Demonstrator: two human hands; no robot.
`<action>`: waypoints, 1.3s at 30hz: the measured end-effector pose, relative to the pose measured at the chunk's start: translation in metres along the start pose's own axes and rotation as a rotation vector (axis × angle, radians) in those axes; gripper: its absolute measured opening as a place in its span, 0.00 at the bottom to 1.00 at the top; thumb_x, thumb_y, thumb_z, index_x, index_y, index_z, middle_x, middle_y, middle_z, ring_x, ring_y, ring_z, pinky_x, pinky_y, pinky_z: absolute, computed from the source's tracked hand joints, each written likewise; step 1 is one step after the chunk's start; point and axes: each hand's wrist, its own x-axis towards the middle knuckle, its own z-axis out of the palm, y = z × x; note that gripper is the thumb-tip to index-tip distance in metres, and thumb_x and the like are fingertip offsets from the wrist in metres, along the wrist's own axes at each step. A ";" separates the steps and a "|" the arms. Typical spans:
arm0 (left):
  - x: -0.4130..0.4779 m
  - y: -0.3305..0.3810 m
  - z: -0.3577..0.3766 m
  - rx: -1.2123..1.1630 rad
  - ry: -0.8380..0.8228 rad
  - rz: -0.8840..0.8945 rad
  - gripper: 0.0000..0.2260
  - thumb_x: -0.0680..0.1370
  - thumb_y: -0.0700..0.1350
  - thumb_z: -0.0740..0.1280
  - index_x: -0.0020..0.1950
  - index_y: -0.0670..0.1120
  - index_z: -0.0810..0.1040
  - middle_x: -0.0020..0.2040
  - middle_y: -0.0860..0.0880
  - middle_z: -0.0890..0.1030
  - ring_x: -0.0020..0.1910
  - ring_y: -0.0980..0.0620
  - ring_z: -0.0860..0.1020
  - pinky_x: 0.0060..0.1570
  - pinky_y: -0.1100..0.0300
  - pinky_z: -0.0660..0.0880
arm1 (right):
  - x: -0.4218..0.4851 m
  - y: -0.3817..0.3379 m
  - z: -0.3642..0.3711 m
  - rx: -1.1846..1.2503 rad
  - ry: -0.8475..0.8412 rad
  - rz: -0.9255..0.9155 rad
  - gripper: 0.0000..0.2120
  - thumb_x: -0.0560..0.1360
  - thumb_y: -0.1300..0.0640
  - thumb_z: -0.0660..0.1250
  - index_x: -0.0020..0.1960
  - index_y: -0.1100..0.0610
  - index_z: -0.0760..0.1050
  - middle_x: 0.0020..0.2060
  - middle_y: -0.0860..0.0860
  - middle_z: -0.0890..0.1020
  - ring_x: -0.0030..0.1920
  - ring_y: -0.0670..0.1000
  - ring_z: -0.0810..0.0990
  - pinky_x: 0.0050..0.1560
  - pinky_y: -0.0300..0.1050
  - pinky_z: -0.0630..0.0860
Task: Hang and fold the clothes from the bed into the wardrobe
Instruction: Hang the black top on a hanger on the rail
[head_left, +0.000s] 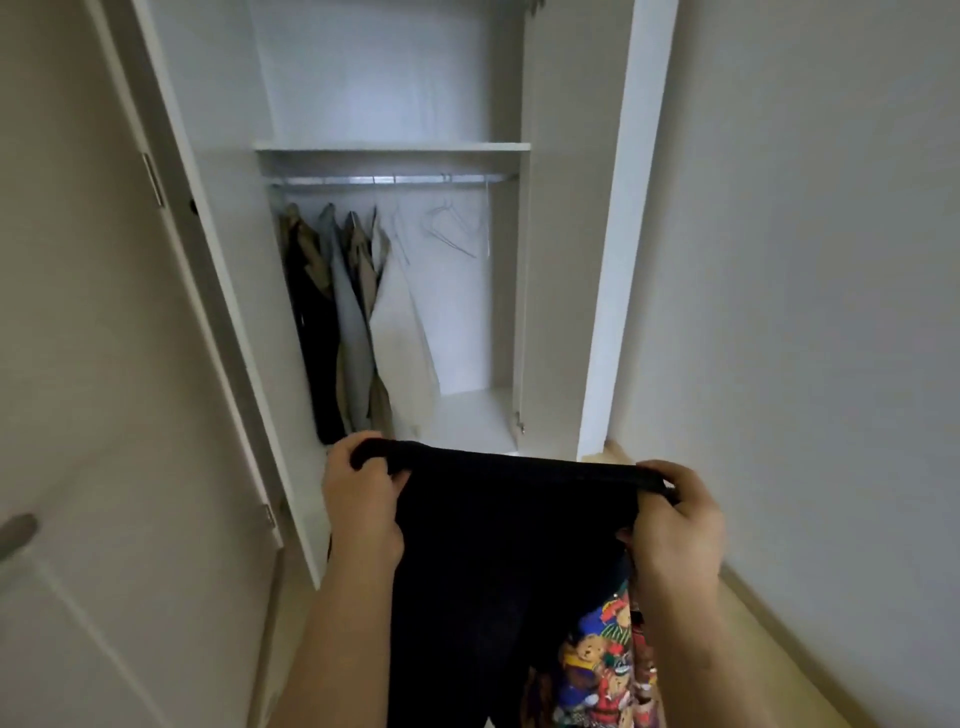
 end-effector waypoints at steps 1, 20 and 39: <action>0.010 0.003 -0.001 -0.037 0.019 0.002 0.13 0.77 0.31 0.57 0.46 0.48 0.75 0.48 0.43 0.77 0.45 0.48 0.78 0.39 0.61 0.75 | 0.007 0.004 0.010 0.011 -0.014 0.018 0.20 0.70 0.68 0.58 0.36 0.44 0.77 0.28 0.44 0.80 0.31 0.46 0.80 0.39 0.50 0.79; 0.209 -0.031 0.148 -0.184 0.291 0.059 0.15 0.75 0.32 0.58 0.44 0.51 0.75 0.42 0.46 0.77 0.38 0.49 0.75 0.36 0.56 0.73 | 0.279 0.024 0.185 0.023 -0.414 -0.040 0.12 0.71 0.65 0.63 0.39 0.49 0.77 0.32 0.42 0.81 0.36 0.45 0.78 0.34 0.40 0.70; 0.501 -0.033 0.223 -0.166 0.390 0.018 0.09 0.75 0.33 0.58 0.50 0.42 0.75 0.35 0.45 0.73 0.32 0.50 0.71 0.31 0.58 0.69 | 0.466 0.047 0.471 -0.063 -0.513 -0.004 0.09 0.71 0.64 0.64 0.42 0.51 0.76 0.38 0.51 0.81 0.40 0.54 0.79 0.45 0.53 0.77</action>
